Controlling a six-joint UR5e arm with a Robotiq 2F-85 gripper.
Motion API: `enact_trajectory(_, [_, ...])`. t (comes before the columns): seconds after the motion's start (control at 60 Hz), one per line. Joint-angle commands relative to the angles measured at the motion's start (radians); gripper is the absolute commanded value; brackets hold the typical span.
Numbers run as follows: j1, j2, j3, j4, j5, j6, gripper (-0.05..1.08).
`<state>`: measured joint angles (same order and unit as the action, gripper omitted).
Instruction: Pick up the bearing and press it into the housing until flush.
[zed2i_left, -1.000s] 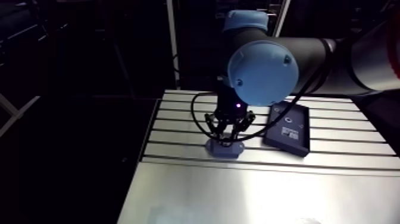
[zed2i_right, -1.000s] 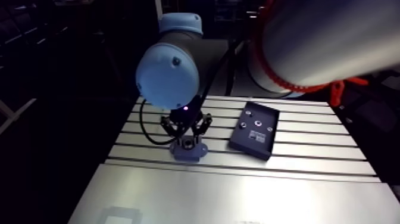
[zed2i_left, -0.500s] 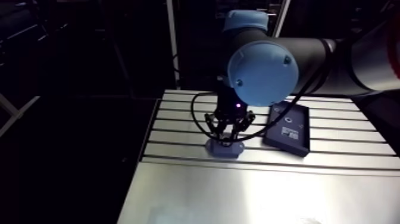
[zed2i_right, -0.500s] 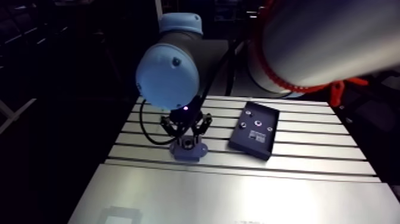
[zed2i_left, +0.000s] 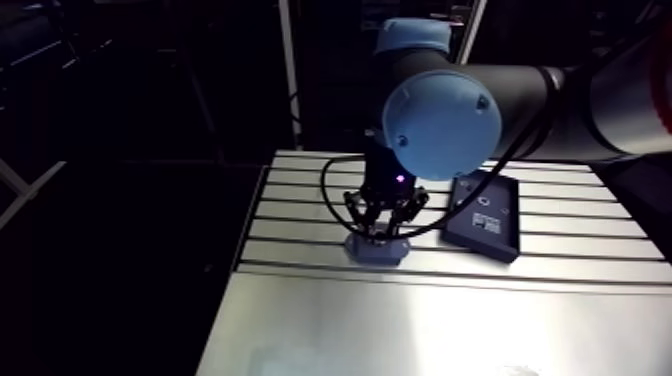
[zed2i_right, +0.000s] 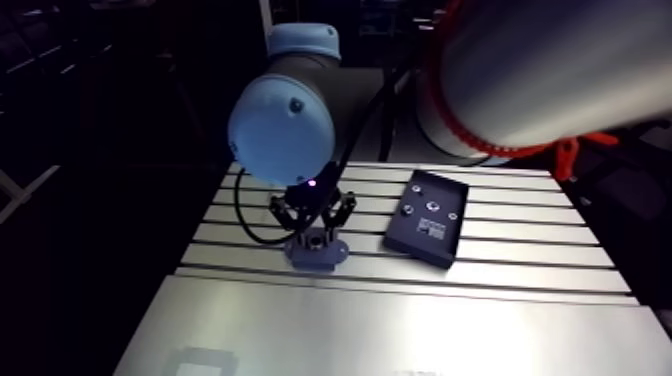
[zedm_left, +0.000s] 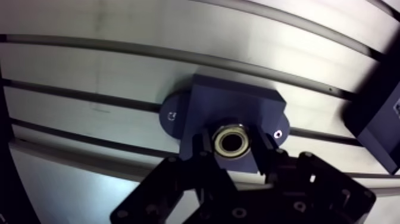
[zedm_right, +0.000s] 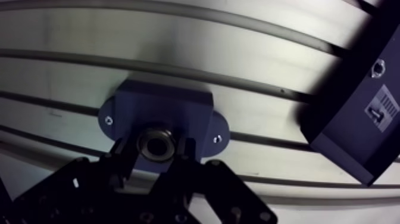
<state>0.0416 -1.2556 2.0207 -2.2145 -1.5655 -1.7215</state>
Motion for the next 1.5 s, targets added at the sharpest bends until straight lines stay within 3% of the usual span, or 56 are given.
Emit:
enact_trajectory(0.017, [0.000, 0.000, -0.001, 0.000, 0.000, 0.000, 0.68])
enact_trajectory(1.117, [0.001, 0.003, 0.000, 0.000, -0.001, 0.000, 0.68])
enact_trajectory(1.15, [0.001, 0.003, 0.000, 0.000, -0.001, 0.000, 0.63])
enact_trajectory(1.167, [0.001, 0.002, 0.000, 0.000, -0.001, 0.000, 0.47])
enact_trajectory(1.183, [0.001, 0.002, 0.000, 0.000, -0.001, 0.000, 0.47])
enact_trajectory(1.2, [0.003, 0.002, 0.000, 0.000, -0.001, -0.002, 0.21])
enact_trajectory(1.217, [0.003, 0.002, 0.000, 0.000, -0.001, -0.002, 0.21])
enact_trajectory(1.233, [0.004, 0.002, 0.000, 0.000, -0.001, -0.002, 0.02])
enact_trajectory(1.5, [0.002, -0.002, -0.001, 0.000, -0.001, -0.005, 0.00])
